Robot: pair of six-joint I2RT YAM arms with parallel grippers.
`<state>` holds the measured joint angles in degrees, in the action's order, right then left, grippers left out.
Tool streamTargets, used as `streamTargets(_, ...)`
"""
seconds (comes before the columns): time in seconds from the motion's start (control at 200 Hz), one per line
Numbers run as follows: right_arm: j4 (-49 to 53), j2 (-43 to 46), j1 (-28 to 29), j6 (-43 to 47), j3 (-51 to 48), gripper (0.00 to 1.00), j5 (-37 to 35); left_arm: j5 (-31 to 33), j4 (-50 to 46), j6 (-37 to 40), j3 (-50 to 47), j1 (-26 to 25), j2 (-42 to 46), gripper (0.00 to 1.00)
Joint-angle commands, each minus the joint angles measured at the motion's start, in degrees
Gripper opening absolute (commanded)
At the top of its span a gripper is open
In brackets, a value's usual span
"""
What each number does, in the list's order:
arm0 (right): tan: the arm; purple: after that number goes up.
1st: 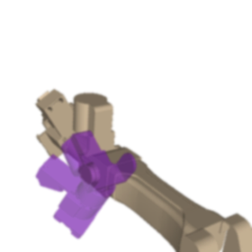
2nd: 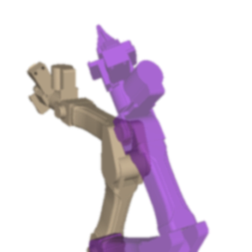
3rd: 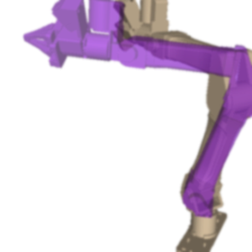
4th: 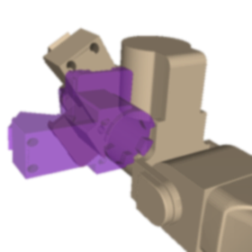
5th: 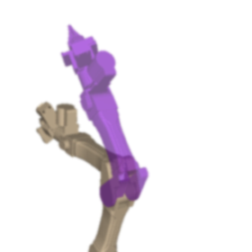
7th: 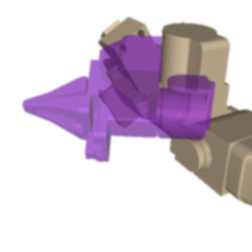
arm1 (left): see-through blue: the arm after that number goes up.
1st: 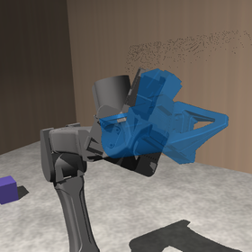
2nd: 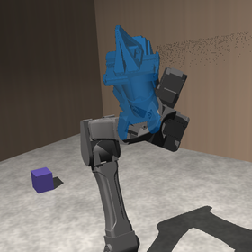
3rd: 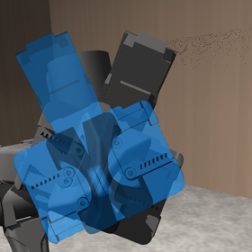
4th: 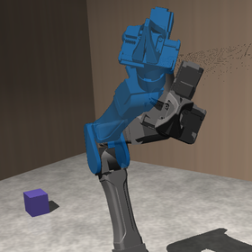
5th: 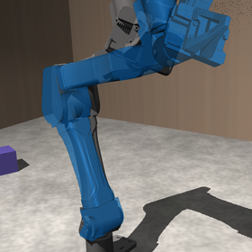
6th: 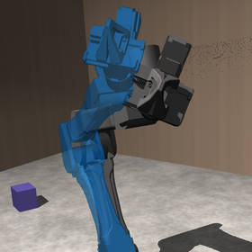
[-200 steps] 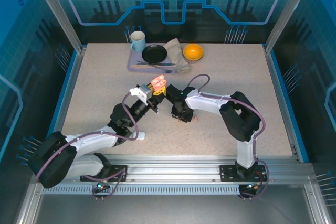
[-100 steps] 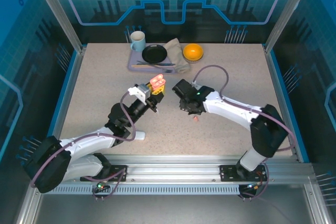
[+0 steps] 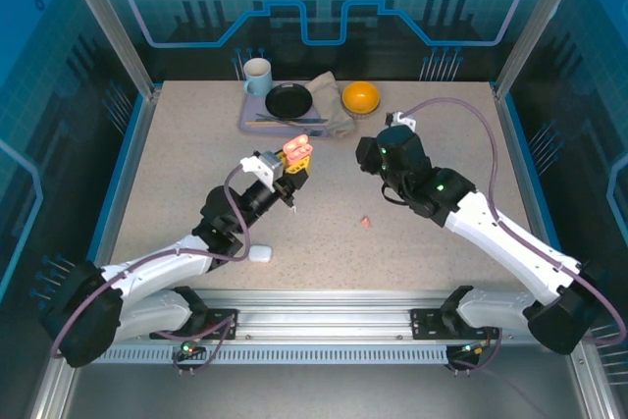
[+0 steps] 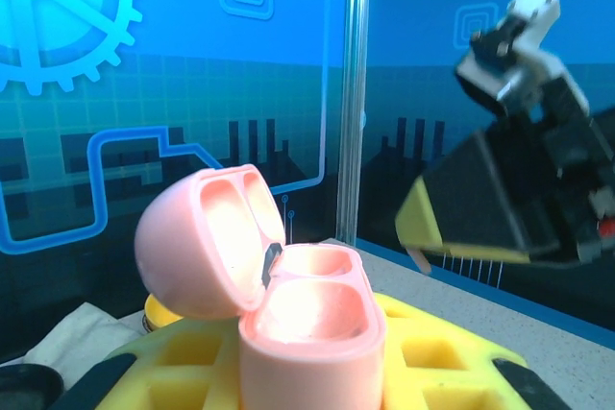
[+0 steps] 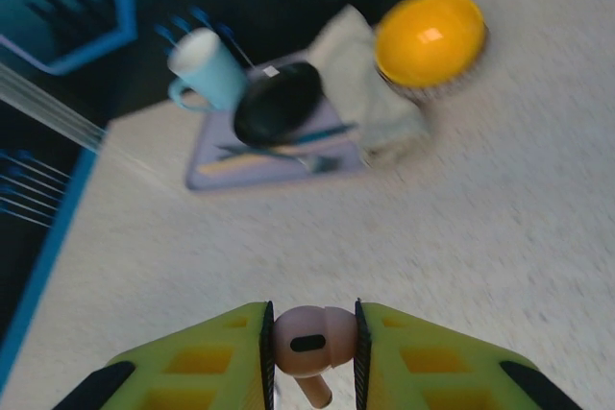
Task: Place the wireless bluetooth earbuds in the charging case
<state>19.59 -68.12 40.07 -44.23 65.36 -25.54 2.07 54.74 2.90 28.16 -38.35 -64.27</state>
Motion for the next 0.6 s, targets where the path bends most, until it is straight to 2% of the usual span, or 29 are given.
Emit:
streamTargets(0.0,-13.0,1.6,-0.6,7.8,1.8,0.27,4.5,-1.7,0.3,-0.4,3.4,0.5,-1.3,0.0)
streamTargets(0.235,-29.6,2.6,-0.3,10.0,-0.6,0.27,15.3,-2.6,1.1,-1.2,7.3,0.5,-5.3,0.0)
streamTargets(0.435,-34.7,2.5,0.1,8.6,-1.6,0.26,21.6,-1.9,3.9,-2.8,9.7,0.5,-8.8,0.0)
streamTargets(0.595,-37.1,2.4,0.3,7.4,-2.8,0.25,22.7,-0.6,7.8,-5.3,10.8,0.5,-11.4,0.0)
